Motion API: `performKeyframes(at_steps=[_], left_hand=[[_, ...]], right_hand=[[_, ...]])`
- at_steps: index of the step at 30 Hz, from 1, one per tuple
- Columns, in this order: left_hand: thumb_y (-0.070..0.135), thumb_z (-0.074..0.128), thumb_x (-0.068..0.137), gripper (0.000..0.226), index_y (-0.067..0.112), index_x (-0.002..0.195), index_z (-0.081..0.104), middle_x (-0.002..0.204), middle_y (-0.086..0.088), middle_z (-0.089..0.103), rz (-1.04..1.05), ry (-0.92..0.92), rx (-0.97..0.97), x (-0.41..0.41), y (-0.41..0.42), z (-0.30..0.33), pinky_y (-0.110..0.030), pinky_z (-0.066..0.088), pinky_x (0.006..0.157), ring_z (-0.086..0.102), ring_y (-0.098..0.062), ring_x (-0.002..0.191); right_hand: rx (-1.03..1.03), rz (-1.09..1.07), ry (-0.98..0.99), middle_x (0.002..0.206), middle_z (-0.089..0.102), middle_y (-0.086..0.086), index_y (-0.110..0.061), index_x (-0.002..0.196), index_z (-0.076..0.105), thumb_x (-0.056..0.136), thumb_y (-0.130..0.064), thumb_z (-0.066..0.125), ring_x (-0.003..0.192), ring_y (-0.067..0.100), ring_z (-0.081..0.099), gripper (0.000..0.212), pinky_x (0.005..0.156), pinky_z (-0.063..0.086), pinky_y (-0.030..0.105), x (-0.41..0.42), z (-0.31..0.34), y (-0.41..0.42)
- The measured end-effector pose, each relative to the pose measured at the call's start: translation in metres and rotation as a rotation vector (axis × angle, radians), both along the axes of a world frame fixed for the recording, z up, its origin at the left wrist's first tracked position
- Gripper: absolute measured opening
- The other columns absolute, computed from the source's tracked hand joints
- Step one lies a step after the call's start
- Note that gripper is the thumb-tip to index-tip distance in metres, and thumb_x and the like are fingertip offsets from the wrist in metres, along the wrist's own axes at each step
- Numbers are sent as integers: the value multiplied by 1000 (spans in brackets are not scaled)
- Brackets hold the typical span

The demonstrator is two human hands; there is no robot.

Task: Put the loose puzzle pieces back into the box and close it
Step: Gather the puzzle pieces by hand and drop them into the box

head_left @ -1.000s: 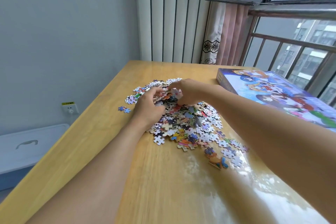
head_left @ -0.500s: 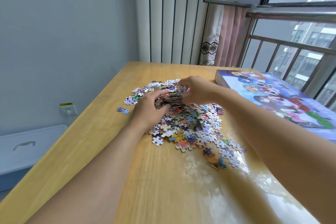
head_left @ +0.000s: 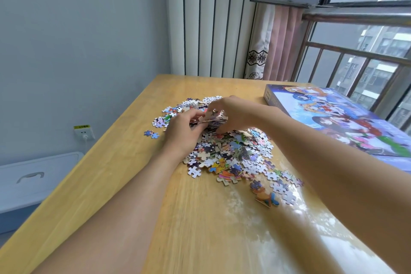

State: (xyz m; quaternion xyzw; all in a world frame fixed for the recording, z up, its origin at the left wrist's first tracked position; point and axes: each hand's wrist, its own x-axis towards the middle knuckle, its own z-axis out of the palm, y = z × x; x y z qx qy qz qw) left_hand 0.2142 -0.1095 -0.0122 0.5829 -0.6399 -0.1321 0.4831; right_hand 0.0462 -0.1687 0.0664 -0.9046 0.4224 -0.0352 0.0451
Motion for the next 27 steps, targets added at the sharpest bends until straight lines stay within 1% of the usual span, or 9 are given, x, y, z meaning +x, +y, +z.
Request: performKeyframes(at_steps=[3, 5, 10, 12, 15, 18, 21, 25, 27], left_hand=[[30, 78, 87, 25, 28, 111, 72, 101, 11, 72, -15, 37, 15, 0, 2, 1, -23, 52, 82, 65, -3, 94], [28, 80, 83, 30, 30, 111, 70, 99, 13, 71, -35, 37, 32, -2, 5, 3, -14, 46, 78, 64, 1, 94], [8, 70, 83, 36, 33, 109, 69, 100, 14, 70, -53, 96, 71, -3, 8, 8, -5, 43, 73, 64, 1, 97], [5, 65, 84, 39, 33, 111, 68, 102, 13, 69, -52, 130, 88, -3, 8, 8, -9, 45, 74, 64, -1, 99], [5, 61, 86, 44, 29, 122, 64, 113, 11, 64, -41, 167, 98, -3, 9, 9, -17, 46, 84, 59, -5, 106], [9, 62, 88, 46, 28, 130, 60, 118, 10, 61, -22, 185, 92, -1, 7, 9, -30, 51, 88, 58, -5, 107], [12, 62, 89, 43, 28, 128, 61, 116, 11, 61, -27, 188, 100, -1, 5, 7, -36, 54, 92, 59, -8, 108], [13, 63, 88, 42, 27, 128, 60, 115, 10, 62, -28, 175, 109, -1, 5, 7, -38, 52, 97, 59, -10, 110], [12, 64, 87, 43, 28, 127, 61, 115, 9, 62, -28, 173, 107, -1, 5, 6, -39, 51, 98, 59, -10, 110]], right_hand=[[-48, 29, -2, 123, 67, -2, -22, 130, 64, 78, -25, 80, 109, 19, 61, 54, 92, 55, 36, -1, 0, 3], [-56, 28, 9, 124, 66, -4, -24, 133, 62, 76, -26, 79, 108, 18, 60, 59, 90, 55, 37, -2, -4, 4], [5, 44, 47, 130, 63, -4, -26, 139, 55, 82, -42, 79, 114, 19, 57, 64, 95, 47, 33, -3, -3, 2], [-15, 57, 36, 120, 67, -2, -23, 131, 61, 87, -41, 74, 102, 19, 59, 49, 87, 49, 32, -2, -2, 0], [-79, 50, 3, 91, 68, -3, -18, 109, 66, 95, -36, 66, 80, 20, 60, 23, 68, 51, 34, -2, -3, -2], [-175, -10, -3, 72, 56, -6, -15, 92, 58, 97, -25, 61, 63, 16, 53, 11, 50, 36, 26, -7, -3, -3], [-174, -99, -61, 72, 55, -5, -15, 90, 58, 90, -22, 67, 64, 17, 53, 11, 48, 35, 23, -13, -4, -6], [-35, -91, -95, 87, 64, -7, -19, 99, 67, 83, -44, 77, 77, 14, 58, 31, 60, 46, 20, -13, -10, -9], [-39, -112, -142, 85, 65, -3, -17, 94, 67, 84, -40, 77, 76, 18, 58, 27, 55, 42, 18, -12, -11, -9]])
